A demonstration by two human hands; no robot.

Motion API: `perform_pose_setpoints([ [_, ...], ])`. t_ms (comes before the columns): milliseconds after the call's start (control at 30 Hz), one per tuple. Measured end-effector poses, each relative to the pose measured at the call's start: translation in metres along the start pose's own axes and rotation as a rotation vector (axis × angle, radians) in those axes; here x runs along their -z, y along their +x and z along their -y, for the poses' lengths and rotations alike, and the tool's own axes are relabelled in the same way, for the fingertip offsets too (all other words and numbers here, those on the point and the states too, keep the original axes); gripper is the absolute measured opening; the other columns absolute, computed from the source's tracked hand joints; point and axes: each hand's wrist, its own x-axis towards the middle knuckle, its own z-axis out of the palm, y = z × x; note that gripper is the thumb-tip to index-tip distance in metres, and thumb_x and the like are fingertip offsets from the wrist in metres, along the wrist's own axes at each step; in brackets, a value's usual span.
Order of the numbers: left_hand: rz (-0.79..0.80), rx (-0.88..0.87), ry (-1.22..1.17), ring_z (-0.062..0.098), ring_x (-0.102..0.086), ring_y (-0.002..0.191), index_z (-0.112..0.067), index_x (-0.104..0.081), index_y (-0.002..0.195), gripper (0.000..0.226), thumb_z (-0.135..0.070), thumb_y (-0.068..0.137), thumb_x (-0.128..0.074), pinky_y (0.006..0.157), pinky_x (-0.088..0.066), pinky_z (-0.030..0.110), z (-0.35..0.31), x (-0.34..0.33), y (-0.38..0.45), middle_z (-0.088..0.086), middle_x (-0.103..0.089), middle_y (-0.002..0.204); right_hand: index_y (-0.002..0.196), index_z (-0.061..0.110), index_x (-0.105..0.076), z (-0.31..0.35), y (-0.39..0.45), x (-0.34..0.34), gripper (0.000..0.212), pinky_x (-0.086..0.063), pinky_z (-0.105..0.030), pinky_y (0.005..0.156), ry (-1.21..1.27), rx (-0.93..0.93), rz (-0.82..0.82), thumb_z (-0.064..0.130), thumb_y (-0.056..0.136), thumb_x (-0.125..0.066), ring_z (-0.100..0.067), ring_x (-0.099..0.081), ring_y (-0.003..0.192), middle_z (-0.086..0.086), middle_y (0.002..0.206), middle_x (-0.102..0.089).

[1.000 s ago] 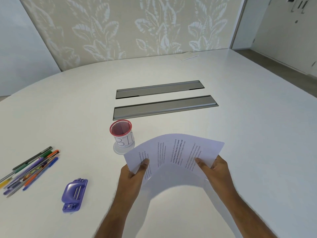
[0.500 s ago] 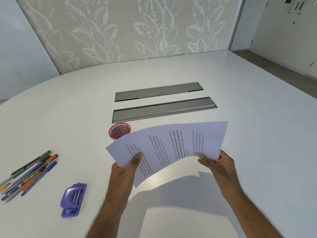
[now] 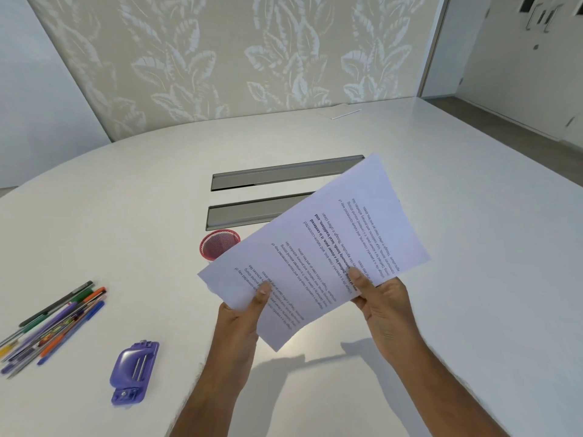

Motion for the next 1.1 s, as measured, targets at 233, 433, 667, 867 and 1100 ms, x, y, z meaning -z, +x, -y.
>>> perform_pose_setpoints([
  [233, -0.11, -0.004, 0.02, 0.022, -0.077, 0.111, -0.027, -0.078, 0.122, 0.047, -0.035, 0.077, -0.088, 0.097, -0.056, 0.044, 0.01, 0.018, 0.004, 0.004, -0.081, 0.123, 0.114, 0.026, -0.082, 0.011, -0.004, 0.004, 0.036, -0.061, -0.048, 0.097, -0.269, 0.119, -0.039, 0.04, 0.081, -0.09, -0.029, -0.078, 0.112, -0.003, 0.119, -0.083],
  [433, -0.076, 0.017, 0.332, 0.018, -0.081, 0.088, -0.029, -0.083, 0.106, 0.027, -0.034, 0.08, -0.09, 0.086, -0.065, 0.04, 0.004, 0.034, 0.007, -0.002, -0.086, 0.1, 0.104, 0.031, -0.081, 0.033, -0.009, 0.012, 0.016, -0.062, -0.017, 0.075, -0.487, 0.156, 0.003, 0.03, 0.088, -0.083, -0.01, -0.081, 0.095, 0.01, 0.103, -0.085],
  [667, 0.089, -0.038, 0.396, 0.017, -0.083, 0.091, -0.027, -0.086, 0.1, 0.012, -0.023, 0.089, -0.084, 0.078, -0.062, 0.019, -0.027, 0.02, 0.011, -0.003, -0.086, 0.1, 0.106, 0.027, -0.077, 0.054, -0.012, -0.001, 0.009, -0.061, -0.018, 0.071, -0.606, 0.196, 0.144, 0.023, 0.098, -0.075, -0.008, -0.081, 0.09, 0.013, 0.104, -0.084],
  [867, 0.072, -0.127, 0.329, 0.013, -0.081, 0.085, -0.027, -0.085, 0.1, 0.015, -0.035, 0.087, -0.086, 0.067, -0.06, 0.017, -0.055, -0.007, 0.011, -0.008, -0.085, 0.1, 0.107, 0.06, -0.07, 0.075, -0.015, -0.028, 0.021, -0.06, -0.017, 0.062, -0.733, 0.338, 0.204, 0.041, 0.099, -0.07, -0.002, -0.078, 0.09, 0.028, 0.105, -0.079],
  [1100, 0.054, -0.206, 0.242, 0.003, -0.077, 0.079, -0.026, -0.083, 0.099, 0.008, -0.029, 0.096, -0.077, 0.064, -0.056, 0.013, -0.053, -0.021, 0.008, -0.009, -0.085, 0.098, 0.109, 0.037, -0.074, 0.068, -0.016, -0.031, 0.012, -0.06, -0.019, 0.061, -0.62, 0.36, 0.117, 0.039, 0.098, -0.072, -0.01, -0.079, 0.087, 0.013, 0.102, -0.082],
])
